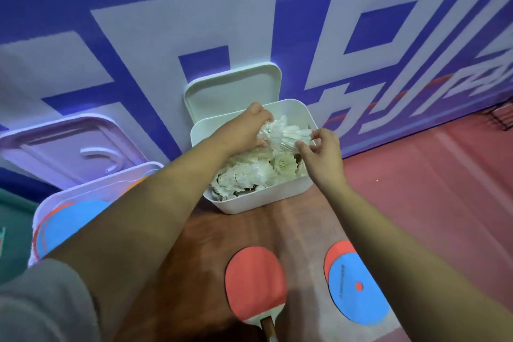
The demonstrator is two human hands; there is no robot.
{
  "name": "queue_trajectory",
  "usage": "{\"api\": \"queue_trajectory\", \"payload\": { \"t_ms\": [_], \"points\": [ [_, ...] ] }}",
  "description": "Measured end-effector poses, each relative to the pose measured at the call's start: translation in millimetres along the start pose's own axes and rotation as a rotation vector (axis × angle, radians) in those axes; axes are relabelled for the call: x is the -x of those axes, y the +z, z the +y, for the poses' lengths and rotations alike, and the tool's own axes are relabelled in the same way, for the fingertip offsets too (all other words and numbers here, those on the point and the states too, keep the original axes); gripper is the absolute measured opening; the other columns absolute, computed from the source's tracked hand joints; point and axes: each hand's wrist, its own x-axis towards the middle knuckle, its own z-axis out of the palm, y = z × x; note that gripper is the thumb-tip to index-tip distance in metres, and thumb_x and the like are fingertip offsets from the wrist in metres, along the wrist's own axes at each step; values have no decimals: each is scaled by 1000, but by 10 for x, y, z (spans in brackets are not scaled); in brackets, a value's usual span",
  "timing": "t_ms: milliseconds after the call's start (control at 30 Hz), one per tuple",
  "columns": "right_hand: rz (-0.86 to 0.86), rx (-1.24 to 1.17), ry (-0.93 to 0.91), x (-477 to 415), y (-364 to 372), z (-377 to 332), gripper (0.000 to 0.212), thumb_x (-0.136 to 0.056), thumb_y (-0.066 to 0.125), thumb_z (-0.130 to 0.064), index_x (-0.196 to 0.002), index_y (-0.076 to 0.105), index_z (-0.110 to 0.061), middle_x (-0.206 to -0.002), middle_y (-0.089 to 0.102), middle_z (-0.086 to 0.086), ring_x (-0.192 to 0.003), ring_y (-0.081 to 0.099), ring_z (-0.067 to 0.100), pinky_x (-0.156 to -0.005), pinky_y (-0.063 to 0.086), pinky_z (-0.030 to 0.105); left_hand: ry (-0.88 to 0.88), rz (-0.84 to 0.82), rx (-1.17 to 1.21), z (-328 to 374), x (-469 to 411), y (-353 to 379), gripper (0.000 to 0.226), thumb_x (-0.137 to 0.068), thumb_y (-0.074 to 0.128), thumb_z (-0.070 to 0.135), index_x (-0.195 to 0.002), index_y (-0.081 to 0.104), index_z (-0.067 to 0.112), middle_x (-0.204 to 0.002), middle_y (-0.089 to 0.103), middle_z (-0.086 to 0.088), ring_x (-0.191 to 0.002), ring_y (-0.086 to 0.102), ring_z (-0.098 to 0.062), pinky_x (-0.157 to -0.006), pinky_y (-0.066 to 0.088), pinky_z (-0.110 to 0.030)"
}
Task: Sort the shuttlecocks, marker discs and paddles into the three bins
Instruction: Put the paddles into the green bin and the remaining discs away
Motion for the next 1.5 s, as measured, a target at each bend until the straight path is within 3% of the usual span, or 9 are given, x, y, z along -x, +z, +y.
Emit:
{"api": "queue_trajectory", "payload": {
  "t_ms": [167,300,400,500,600,733,1067,1233,1500],
  "points": [
    [72,44,63,-74,40,211,30,-81,71,-27,-91,45,-15,-77,59,-6,-74,59,18,-77,51,46,177,19,-168,-44,-394,255,38,-81,65,13,-117,56,22,-113,48,3,-99,45,-21,-84,38,-34],
    [48,51,-39,-84,142,329,56,-77,76,-34,-121,45,-22,-92,63,-1,-84,61,19,-79,49,35,85,142,-175,-109,-488,452,36,-83,67,20,-118,59,24,-116,51,1,-96,45,-19,-82,34,-20],
    [42,373,-100,-97,220,399,40,-82,72,-39,-111,59,-15,-91,67,1,-97,56,28,-86,41,37,80,7,-74,-112,-521,523,39,-92,53,16,-131,54,20,-116,46,3,-85,50,-11,-79,46,-17],
    [-63,617,-128,-67,249,384,31,-88,63,-37,-97,62,-7,-97,67,10,-101,56,32,-92,39,38,57,-104,-2,-92,-456,457,66,-86,48,5,-144,40,37,-141,46,6,-116,52,-14,-97,40,-25],
    [-27,517,-153,-17,203,353,34,-89,54,-32,-97,64,-1,-108,63,16,-105,55,36,-95,43,41,20,-17,39,-57,-339,289,55,-88,49,18,-140,45,36,-142,49,7,-127,46,-14,-107,36,-31],
    [24,387,-157,127,81,64,36,-89,56,-30,-111,61,-2,-113,60,16,-114,51,33,-100,40,44,-38,191,191,-71,86,3,32,-92,56,25,-124,59,27,-120,58,5,-99,56,-7,-92,43,-23],
    [-268,305,-364,1014,727,-935,45,-89,57,-36,-121,58,-5,-122,55,14,-117,51,30,-103,39,41,-435,507,232,-689,2458,-486,27,-90,60,21,-117,63,22,-108,59,0,-92,57,-10,-87,46,-26],
    [-462,318,-454,1775,1428,-1302,40,-88,52,-46,-103,59,-10,-105,56,11,-106,53,31,-91,45,42,-679,663,271,-929,3958,-547,24,-90,61,12,-114,64,16,-105,58,-1,-86,58,-12,-77,50,-20],
    [-655,296,-507,3337,2541,-1666,48,-91,60,-35,-126,55,-4,-124,52,16,-115,53,34,-101,37,37,-962,800,316,-1330,6222,-210,21,-87,60,1,-103,66,13,-92,57,-5,-75,55,-12,-79,46,-28]
  ]
}}
